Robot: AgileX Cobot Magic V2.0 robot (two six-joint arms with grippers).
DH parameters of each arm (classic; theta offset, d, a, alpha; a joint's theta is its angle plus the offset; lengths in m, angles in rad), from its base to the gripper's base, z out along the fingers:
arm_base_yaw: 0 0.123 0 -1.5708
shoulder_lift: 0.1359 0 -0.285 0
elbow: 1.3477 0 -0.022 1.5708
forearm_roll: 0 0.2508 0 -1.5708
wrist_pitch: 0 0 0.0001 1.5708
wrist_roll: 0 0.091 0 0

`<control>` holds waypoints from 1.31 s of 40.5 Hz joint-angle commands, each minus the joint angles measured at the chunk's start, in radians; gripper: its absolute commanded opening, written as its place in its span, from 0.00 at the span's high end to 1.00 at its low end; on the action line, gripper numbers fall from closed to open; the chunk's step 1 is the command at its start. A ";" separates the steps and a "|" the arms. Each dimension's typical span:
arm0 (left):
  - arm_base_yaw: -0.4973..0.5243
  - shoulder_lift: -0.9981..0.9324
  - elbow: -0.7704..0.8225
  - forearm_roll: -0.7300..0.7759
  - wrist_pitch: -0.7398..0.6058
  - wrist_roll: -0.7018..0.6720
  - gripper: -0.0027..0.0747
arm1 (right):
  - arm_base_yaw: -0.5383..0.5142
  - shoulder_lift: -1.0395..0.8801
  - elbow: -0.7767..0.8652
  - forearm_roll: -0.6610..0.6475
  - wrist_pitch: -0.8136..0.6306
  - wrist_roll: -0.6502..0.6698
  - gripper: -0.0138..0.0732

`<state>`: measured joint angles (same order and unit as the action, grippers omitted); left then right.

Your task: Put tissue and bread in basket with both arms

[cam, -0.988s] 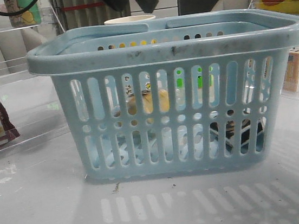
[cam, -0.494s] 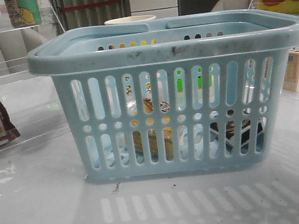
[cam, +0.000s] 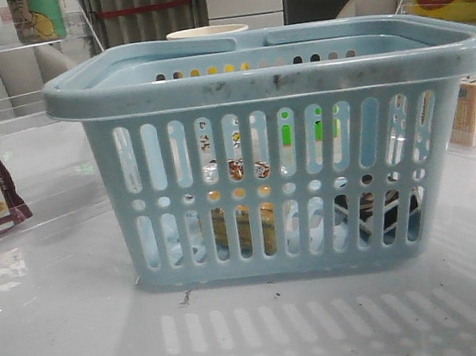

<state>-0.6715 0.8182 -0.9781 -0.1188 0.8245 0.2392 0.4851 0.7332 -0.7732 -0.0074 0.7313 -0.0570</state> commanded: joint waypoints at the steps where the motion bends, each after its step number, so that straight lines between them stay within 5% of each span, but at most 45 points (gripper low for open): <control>1: 0.006 -0.071 0.025 0.043 -0.026 -0.049 0.38 | -0.007 -0.006 -0.027 -0.013 -0.064 0.003 0.27; 7: 0.029 -0.133 0.070 0.205 0.047 -0.247 0.38 | -0.007 -0.006 -0.027 -0.013 -0.061 0.002 0.27; 29: 0.040 -0.148 0.086 0.221 0.055 -0.268 0.38 | -0.007 -0.169 0.092 0.000 -0.029 0.002 0.28; 35: 0.040 -0.148 0.086 0.221 0.053 -0.268 0.38 | -0.007 -0.175 0.108 0.000 -0.010 0.002 0.46; 45: 0.040 -0.148 0.086 0.221 0.053 -0.268 0.64 | -0.007 -0.175 0.110 0.000 -0.010 0.002 0.73; 53: 0.040 -0.148 0.086 0.221 0.053 -0.268 0.85 | -0.007 -0.175 0.110 0.000 -0.008 0.002 0.78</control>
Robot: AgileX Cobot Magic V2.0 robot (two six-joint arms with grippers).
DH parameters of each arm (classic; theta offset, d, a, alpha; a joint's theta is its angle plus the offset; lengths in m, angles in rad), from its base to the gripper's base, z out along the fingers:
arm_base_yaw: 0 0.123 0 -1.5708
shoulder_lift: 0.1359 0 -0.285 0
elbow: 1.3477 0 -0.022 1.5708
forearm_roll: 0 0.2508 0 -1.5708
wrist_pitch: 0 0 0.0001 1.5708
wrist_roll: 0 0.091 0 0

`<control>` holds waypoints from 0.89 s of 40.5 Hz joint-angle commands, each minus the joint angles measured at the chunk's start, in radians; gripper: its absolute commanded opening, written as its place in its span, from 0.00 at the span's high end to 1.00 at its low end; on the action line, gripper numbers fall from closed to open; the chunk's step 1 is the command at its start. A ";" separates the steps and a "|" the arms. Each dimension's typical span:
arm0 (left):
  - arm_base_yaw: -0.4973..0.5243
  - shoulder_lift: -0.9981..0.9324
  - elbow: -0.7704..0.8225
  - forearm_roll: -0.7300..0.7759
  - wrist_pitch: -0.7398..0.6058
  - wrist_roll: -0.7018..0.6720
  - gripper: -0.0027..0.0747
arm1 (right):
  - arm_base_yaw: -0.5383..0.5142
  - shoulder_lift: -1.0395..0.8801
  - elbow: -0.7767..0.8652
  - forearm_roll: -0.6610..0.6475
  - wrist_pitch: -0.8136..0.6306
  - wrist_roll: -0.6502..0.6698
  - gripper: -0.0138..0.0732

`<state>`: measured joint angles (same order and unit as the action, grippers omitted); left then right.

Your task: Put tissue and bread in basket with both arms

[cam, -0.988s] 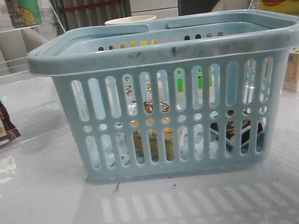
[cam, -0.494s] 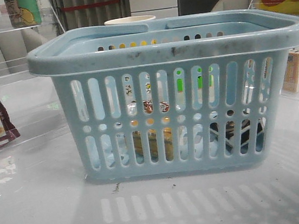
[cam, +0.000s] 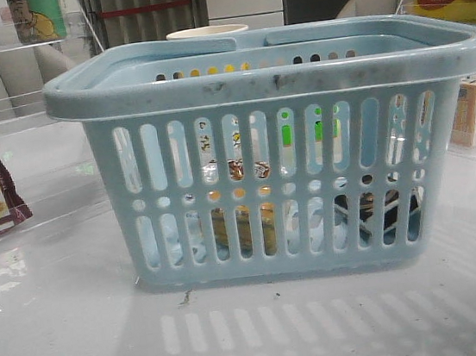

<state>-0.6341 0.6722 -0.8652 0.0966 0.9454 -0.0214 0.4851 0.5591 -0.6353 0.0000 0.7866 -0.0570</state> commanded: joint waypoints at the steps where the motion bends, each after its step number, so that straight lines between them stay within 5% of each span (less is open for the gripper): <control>1: 0.003 -0.002 -0.026 0.005 -0.068 -0.007 0.85 | -0.007 -0.001 -0.027 -0.007 -0.061 0.002 0.78; 24: 0.005 -0.013 -0.021 0.005 -0.073 -0.007 0.85 | -0.007 -0.001 -0.027 -0.007 -0.060 0.002 0.78; 31: 0.092 -0.065 0.001 0.006 -0.094 -0.007 0.85 | -0.007 -0.001 -0.027 -0.007 -0.059 0.002 0.78; 36: 0.192 -0.150 0.106 -0.002 -0.246 -0.007 0.85 | -0.007 -0.001 -0.027 -0.007 -0.059 0.002 0.78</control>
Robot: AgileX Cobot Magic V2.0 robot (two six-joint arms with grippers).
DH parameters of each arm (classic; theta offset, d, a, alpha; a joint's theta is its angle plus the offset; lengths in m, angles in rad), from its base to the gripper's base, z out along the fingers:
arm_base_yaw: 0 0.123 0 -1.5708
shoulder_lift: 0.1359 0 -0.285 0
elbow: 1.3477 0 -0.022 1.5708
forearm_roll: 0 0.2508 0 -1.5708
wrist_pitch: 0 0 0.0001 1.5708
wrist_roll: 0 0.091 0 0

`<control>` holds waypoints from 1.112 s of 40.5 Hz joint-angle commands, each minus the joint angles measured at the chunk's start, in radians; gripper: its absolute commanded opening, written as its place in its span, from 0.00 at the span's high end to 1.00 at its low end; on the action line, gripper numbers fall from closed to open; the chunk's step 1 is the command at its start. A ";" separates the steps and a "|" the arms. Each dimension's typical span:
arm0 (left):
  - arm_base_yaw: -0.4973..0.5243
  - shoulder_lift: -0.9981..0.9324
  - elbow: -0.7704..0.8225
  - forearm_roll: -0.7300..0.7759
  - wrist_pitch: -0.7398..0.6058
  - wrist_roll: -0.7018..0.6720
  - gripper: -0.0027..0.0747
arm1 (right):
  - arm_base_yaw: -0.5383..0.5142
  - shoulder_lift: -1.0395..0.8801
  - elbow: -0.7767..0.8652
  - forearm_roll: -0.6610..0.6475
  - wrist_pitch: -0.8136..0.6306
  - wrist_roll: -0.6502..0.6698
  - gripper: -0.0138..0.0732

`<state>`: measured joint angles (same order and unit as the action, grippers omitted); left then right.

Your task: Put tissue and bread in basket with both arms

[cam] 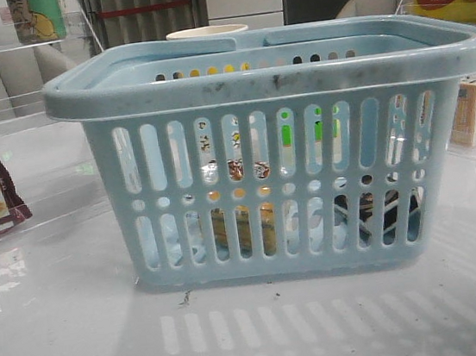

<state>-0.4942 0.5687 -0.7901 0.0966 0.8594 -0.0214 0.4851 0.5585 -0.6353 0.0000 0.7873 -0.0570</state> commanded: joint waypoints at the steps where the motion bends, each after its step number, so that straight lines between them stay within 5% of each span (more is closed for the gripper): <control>1: 0.075 -0.072 0.055 -0.005 -0.206 -0.007 0.85 | -0.007 -0.001 -0.027 -0.007 -0.060 0.002 0.78; 9: 0.227 -0.287 0.330 -0.047 -0.504 -0.007 0.85 | -0.007 -0.001 -0.027 -0.007 -0.060 0.002 0.78; 22: 0.403 -0.544 0.674 -0.126 -0.736 -0.007 0.85 | -0.007 -0.001 -0.027 -0.007 -0.060 0.002 0.78; 33: 0.432 -0.594 0.798 -0.126 -0.903 -0.007 0.85 | -0.007 -0.001 -0.027 -0.007 -0.058 0.002 0.78; 45: 0.418 -0.594 0.796 -0.073 -0.886 -0.002 0.85 | -0.007 -0.001 -0.027 -0.007 -0.053 0.002 0.78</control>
